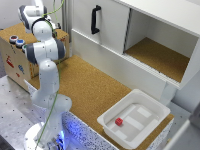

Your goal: Pick up the yellow block

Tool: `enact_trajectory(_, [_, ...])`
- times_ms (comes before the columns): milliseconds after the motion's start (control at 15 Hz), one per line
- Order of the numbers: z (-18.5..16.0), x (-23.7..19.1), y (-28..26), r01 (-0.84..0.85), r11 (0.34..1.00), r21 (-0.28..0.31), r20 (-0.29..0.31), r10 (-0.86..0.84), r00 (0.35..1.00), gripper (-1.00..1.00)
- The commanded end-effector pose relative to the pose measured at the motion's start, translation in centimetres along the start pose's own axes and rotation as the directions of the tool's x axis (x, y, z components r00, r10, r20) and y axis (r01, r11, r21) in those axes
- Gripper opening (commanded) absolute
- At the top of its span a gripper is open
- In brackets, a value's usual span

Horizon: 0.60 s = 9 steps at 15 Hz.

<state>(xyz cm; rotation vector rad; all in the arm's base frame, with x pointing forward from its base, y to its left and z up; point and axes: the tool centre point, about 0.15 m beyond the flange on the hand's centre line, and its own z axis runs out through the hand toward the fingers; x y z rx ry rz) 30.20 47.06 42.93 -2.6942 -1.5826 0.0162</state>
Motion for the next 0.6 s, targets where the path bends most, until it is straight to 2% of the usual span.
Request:
enact_trajectory(0, [-2.5, -3.3, 3.2, -0.095, 0.989, 0.114, -0.196, 0.116, 0.974, -1.0])
enact_trajectory(133, [-2.0, -5.5, 5.0, -0.152, 0.972, 0.179, -0.239, 0.193, 0.952, -1.0])
enact_trajectory(267, [-1.6, -7.9, 7.0, -0.223, 0.954, 0.199, -0.249, 0.269, 0.93, -1.0])
enact_trajectory(467, [-0.9, -11.9, 9.8, -0.339, 0.92, 0.197, -0.226, 0.379, 0.898, -1.0])
enact_trajectory(533, [-0.9, -13.3, 10.5, -0.361, 0.908, 0.212, -0.24, 0.406, 0.882, -1.0])
